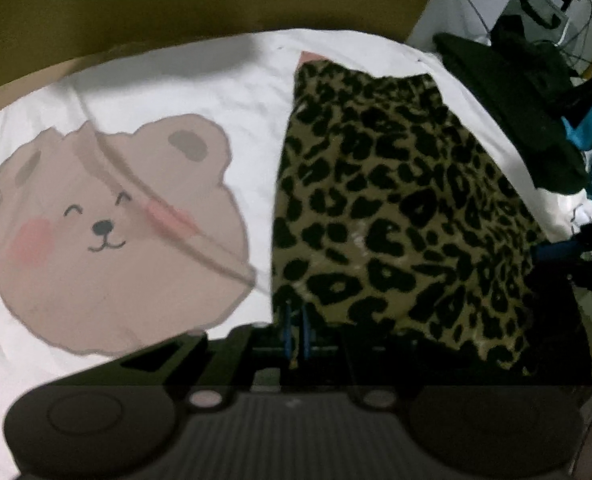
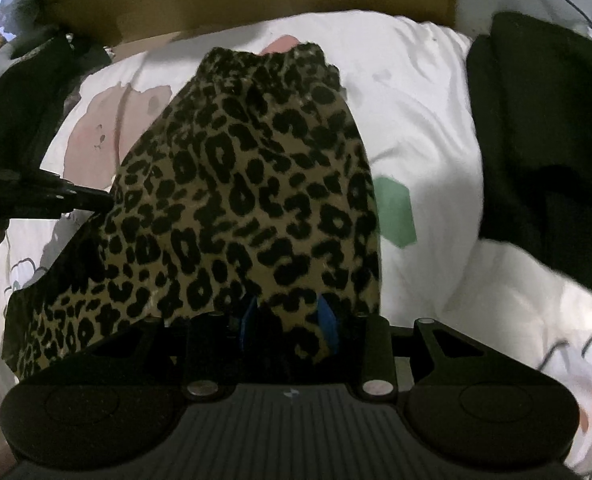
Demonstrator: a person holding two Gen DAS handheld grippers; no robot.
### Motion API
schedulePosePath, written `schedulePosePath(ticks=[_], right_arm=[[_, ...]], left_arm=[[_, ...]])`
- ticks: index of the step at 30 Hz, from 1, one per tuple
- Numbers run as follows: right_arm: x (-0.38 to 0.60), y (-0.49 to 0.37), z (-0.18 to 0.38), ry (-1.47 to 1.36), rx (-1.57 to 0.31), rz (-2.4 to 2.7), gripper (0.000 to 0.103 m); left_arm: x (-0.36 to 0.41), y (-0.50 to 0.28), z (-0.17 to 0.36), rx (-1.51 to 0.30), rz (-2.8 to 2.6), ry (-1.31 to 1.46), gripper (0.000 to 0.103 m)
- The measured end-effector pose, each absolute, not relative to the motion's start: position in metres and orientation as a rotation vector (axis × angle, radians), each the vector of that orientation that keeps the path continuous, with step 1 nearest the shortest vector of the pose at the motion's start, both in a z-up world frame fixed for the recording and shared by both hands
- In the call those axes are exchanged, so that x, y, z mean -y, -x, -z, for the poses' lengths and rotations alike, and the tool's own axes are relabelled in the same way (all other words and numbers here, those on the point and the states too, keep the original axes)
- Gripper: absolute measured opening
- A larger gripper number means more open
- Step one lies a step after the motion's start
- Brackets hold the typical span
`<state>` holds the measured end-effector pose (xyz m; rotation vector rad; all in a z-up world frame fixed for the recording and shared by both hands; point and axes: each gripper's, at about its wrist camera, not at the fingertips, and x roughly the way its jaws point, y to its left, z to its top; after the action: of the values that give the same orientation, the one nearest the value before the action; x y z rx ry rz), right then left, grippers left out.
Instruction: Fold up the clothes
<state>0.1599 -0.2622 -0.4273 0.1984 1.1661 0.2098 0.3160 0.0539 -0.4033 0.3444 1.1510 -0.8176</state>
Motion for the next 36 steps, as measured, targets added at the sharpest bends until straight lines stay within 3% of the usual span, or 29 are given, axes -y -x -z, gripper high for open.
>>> schedulePosePath(ticks=[13,27,36], right_arm=[[0.277,-0.129,0.418,-0.300,-1.180,-0.195,0.041],[0.300,-0.085,0.415,-0.466,-1.221,-0.180,0.042],[0.301,-0.070,0.422,-0.503,-1.253,-0.175,0.043]], left_arm=[[-0.078,-0.314,0.389,-1.183,0.771,-0.340,0.010],[-0.156,-0.312,0.365,-1.241,0.625,-0.288,0.011],[-0.188,-0.293,0.358,-1.290,0.605,-0.234,0.025]])
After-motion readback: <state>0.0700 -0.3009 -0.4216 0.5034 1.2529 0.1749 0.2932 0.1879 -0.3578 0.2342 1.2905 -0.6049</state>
